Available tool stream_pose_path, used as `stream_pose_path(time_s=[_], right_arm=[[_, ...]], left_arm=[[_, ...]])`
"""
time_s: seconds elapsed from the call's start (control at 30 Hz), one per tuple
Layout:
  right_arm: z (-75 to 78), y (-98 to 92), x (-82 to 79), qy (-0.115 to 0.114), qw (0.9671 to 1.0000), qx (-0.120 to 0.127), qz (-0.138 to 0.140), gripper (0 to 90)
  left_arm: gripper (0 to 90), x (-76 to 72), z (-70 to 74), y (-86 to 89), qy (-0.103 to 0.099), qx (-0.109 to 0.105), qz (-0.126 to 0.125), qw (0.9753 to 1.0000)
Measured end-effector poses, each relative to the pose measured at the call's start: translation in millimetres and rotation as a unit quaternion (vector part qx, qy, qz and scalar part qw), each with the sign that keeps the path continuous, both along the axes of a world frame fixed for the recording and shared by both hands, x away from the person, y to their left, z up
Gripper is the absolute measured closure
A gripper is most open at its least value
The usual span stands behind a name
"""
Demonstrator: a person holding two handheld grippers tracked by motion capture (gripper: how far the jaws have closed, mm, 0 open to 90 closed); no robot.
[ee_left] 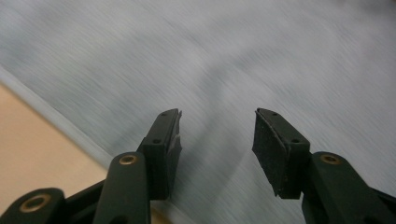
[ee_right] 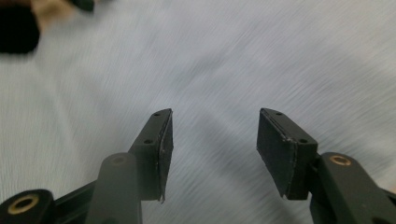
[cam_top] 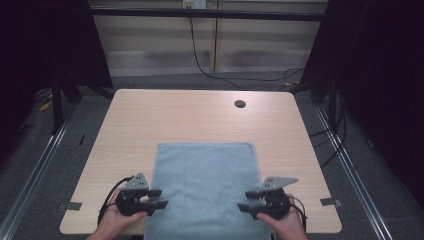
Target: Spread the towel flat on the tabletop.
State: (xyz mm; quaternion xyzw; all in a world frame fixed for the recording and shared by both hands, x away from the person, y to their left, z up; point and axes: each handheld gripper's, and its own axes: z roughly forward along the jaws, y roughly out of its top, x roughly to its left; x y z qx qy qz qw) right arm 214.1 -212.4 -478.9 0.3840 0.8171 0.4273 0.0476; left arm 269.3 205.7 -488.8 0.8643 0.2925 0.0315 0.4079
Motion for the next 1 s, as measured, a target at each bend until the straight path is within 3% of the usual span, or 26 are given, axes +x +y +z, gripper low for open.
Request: stream_pose_path(time_s=[0.1,0.13,0.17,0.2,0.23,0.27,0.3,0.33,0.43,0.53,0.7,0.77,0.83,0.93,1.0], right_arm=[[6.5,-6.9,33.0,-0.015,0.9996,-0.007,-0.025,46.2],[7.5,-8.3,44.8,-0.018,0.9993,-0.009,-0.033,45.7],[7.8,-9.5,56.7,-0.018,0.999,-0.011,-0.039,44.9],[6.7,-10.2,68.5,-0.02,0.9988,-0.014,-0.042,44.9],[4.0,-10.5,78.6,-0.019,0.9986,-0.015,-0.048,44.8],[0.0,-9.8,87.3,-0.016,0.9984,-0.016,-0.051,44.8],[-4.5,-8.0,93.3,-0.01,0.9983,-0.021,-0.054,45.0],[-10.6,-4.9,97.7,-0.005,0.998,-0.033,-0.053,45.1],[-21.7,1.4,95.1,0.006,0.9977,-0.057,-0.035,44.7],[-22.6,0.1,82.3,0.01,0.9986,-0.041,-0.03,45.1],[-18.0,-1.0,54.8,0.021,0.998,-0.058,-0.014,46.4],[-16.4,-4.0,50.2,0.021,0.9981,-0.055,-0.017,46.5],[-12.7,-10.0,55.9,0.009,0.9986,-0.042,-0.031,45.7],[-6.8,-24.0,77.7,-0.01,0.9973,-0.027,-0.067,44.3],[-7.4,-30.5,93.1,-0.018,0.9956,-0.03,-0.087,42.6]], left_arm=[[52.3,30.4,3.1,-2.8,-0.004,-0.007,0.026,0.9996],[52.7,39.3,3.6,-3.8,-0.016,-0.008,0.045,0.9988],[52.6,48.2,2.7,-5.3,-0.016,-0.011,0.059,0.9981],[52.6,56.6,0.6,-6.6,-0.003,-0.018,0.066,0.9977],[52.2,62.9,-2.5,-8.5,-0.004,-0.015,0.071,0.9974],[51.6,66.4,-6.1,-10.9,-0.014,0.0,0.076,0.997],[51.6,68.8,-12.2,-12.9,-0.009,0.014,0.078,0.9968],[51.4,67.9,-14.6,-12.4,-0.017,0.008,0.077,0.9968],[50.5,61.3,-15.4,-10.1,-0.021,0.006,0.068,0.9974],[49.1,51.4,-16.4,-6.5,-0.022,-0.002,0.056,0.9982],[49.1,36.3,-15.5,-4.5,-0.012,-0.007,0.039,0.9992],[48.2,32.3,-14.6,-6.7,-0.018,0.005,0.032,0.9993],[47.7,31.4,-14.5,-7.1,-0.021,0.007,0.03,0.9993],[48.1,33.5,-14.8,-5.0,-0.015,0.0,0.028,0.9995],[48.4,33.8,-15.3,-4.5,-0.014,-0.004,0.028,0.9995]])
